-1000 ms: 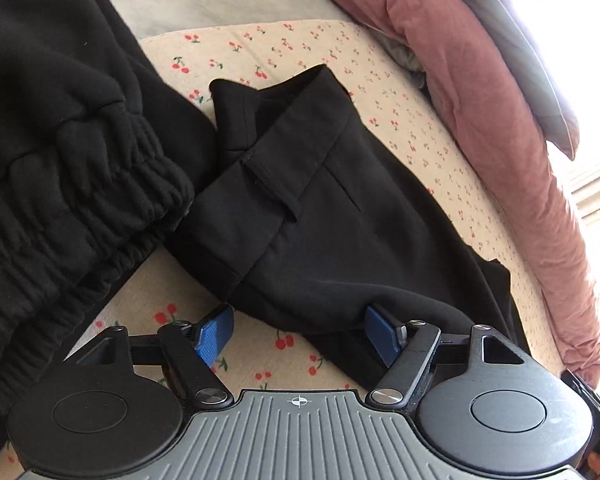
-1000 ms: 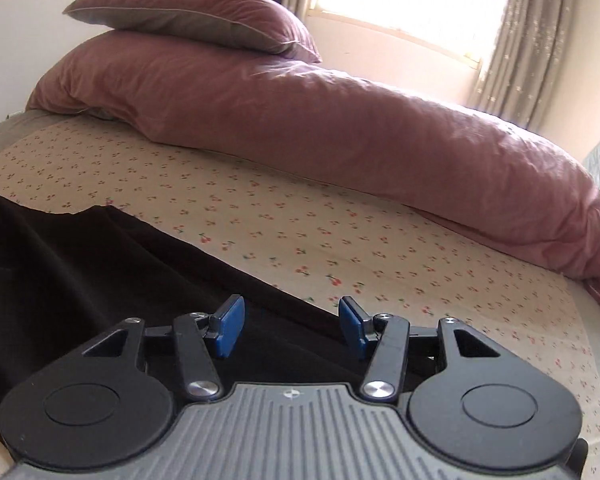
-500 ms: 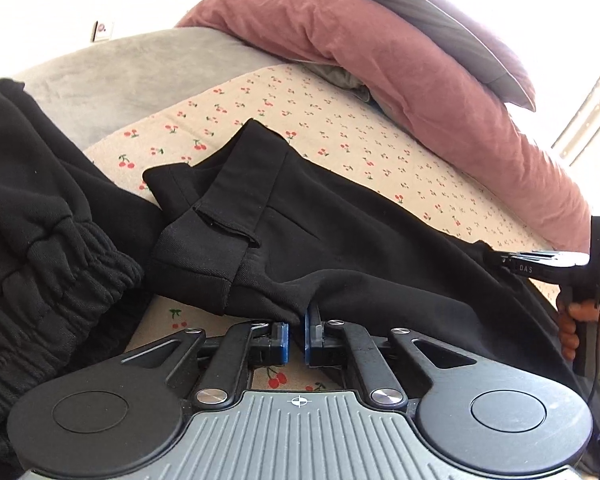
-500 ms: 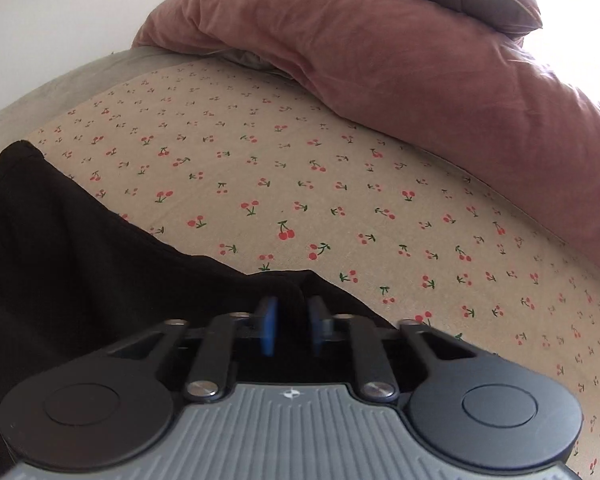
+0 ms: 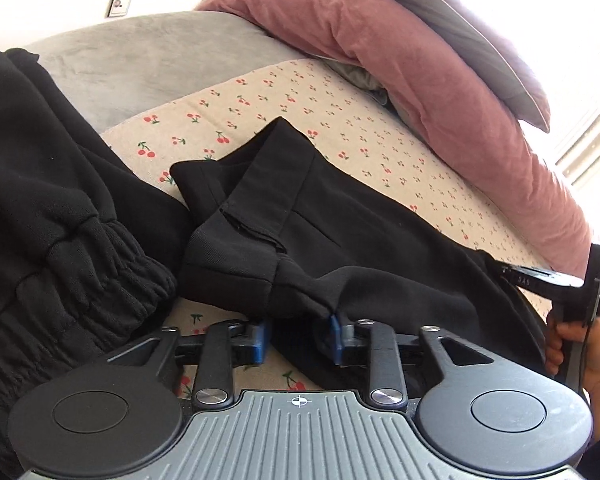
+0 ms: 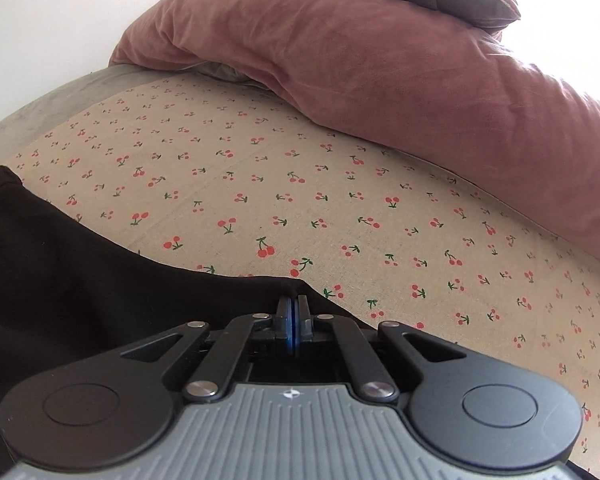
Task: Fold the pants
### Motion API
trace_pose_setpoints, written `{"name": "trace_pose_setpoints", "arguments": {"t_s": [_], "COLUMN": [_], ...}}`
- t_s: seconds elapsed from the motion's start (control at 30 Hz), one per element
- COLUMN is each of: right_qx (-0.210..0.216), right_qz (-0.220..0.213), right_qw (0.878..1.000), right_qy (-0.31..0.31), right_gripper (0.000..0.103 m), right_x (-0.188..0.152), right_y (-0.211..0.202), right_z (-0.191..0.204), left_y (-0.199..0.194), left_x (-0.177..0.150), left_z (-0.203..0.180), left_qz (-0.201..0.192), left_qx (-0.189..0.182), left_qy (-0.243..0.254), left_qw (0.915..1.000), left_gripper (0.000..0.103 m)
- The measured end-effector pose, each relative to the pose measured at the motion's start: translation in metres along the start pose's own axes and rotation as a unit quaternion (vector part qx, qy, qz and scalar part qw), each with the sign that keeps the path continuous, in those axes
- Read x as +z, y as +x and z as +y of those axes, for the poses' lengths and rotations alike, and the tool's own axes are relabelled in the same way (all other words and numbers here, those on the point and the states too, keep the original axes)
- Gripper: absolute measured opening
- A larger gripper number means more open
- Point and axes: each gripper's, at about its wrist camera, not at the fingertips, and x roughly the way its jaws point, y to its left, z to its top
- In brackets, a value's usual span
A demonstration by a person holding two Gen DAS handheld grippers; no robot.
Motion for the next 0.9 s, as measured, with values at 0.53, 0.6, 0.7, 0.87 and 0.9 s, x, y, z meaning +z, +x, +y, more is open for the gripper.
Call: {"name": "trace_pose_setpoints", "arguments": {"t_s": [0.53,0.6,0.7,0.87,0.9], "right_qx": [0.007,-0.022,-0.06,-0.102,-0.112], "right_qz": [-0.044,-0.023,-0.011,-0.016,-0.021], "right_qw": [0.999,0.999,0.998,0.995,0.994], "right_qy": [0.025,0.004,-0.009,0.002,0.005], "right_gripper": [0.0,0.0,0.0,0.0,0.0], "right_x": [0.008,0.004,-0.001,-0.003,-0.005], "right_y": [-0.007,0.008,0.024,0.015,0.006], "right_z": [-0.021,-0.017,-0.014,-0.021,-0.023], "left_y": [0.017,0.031,0.032,0.015,0.011], "left_x": [0.032,0.023,0.008,0.011,0.012], "left_z": [-0.031,-0.011,0.002,-0.002,0.0], "left_qz": [-0.093,-0.046,-0.034,-0.026,-0.025], "left_qx": [0.051,0.055,0.048,0.025,0.017], "left_qy": [0.13,0.105,0.114,0.11,0.101], "left_qw": [0.9858,0.9919,0.9917,0.9933,0.9944], "left_gripper": [0.008,0.008,0.008,0.01,0.014]}}
